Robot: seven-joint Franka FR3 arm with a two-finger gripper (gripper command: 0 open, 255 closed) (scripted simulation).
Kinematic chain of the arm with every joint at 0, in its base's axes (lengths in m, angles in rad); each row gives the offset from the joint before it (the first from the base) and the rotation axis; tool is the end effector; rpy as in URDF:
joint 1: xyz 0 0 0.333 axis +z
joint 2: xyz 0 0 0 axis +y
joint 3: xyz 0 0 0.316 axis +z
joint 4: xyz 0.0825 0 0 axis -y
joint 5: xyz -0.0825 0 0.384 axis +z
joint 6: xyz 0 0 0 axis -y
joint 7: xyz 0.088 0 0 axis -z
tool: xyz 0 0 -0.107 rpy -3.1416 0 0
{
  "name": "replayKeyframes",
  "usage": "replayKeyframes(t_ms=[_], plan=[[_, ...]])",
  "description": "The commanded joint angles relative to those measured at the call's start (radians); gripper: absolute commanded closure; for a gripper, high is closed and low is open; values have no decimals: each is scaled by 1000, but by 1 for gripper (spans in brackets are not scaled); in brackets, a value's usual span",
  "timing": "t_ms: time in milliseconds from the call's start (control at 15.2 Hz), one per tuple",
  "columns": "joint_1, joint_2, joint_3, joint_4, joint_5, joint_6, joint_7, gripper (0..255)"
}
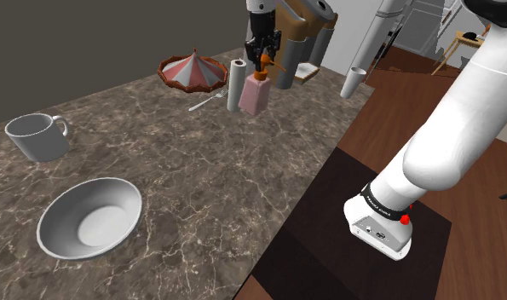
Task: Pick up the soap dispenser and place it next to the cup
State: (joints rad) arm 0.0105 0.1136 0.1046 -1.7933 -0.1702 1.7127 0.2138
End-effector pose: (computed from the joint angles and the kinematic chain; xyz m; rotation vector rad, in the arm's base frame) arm 0.5718 0.0482 0.4683 2.9472 -0.0851 -0.2446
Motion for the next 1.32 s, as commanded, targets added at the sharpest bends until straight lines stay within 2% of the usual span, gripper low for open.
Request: replayKeyframes(t_ms=[0, 1254], plan=[[1, 0, 0, 27, 1, -27, -4, 255], [7, 10, 4, 295, 0, -283, -38, 255]])
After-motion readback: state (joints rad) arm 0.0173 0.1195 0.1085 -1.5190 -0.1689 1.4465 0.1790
